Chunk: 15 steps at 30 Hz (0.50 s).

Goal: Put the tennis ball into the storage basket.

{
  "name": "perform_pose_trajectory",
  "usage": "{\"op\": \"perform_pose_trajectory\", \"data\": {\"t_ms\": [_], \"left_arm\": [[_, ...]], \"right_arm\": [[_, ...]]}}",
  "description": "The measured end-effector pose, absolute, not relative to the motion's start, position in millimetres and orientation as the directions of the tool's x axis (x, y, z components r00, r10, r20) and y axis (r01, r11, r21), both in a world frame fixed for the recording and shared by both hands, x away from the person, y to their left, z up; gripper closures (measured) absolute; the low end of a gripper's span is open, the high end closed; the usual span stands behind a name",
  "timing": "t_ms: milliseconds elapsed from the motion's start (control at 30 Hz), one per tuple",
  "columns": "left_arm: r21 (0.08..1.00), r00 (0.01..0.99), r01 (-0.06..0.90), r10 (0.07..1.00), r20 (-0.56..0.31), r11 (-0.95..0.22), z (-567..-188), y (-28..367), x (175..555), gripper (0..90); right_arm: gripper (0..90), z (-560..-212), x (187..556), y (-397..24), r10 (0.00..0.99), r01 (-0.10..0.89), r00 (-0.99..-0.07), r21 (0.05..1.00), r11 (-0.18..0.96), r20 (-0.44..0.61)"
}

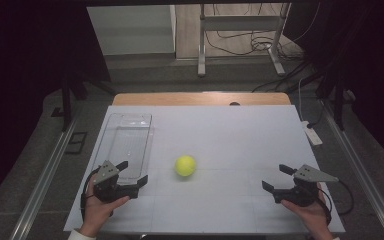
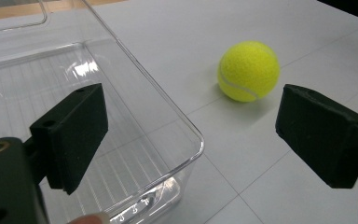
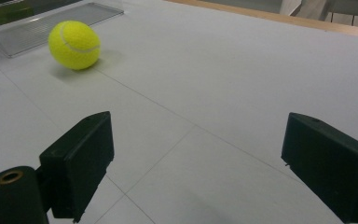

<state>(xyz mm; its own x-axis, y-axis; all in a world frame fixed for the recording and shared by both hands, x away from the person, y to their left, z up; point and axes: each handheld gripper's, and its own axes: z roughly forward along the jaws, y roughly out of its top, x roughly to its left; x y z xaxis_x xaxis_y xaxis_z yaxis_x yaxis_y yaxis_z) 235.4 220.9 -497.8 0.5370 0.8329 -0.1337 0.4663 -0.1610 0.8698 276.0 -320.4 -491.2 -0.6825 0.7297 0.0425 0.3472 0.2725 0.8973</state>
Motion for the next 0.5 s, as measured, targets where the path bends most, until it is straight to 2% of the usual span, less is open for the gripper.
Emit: {"op": "perform_pose_trajectory", "data": {"t_ms": [500], "left_arm": [[0.855,0.542,0.491,0.826,-0.152,-0.165,-496.0,219.4,238.4,10.6]], "right_arm": [[9.5,-492.1,277.7,-322.1,0.731,0.353,-0.68,0.896,0.268,0.049]]}}
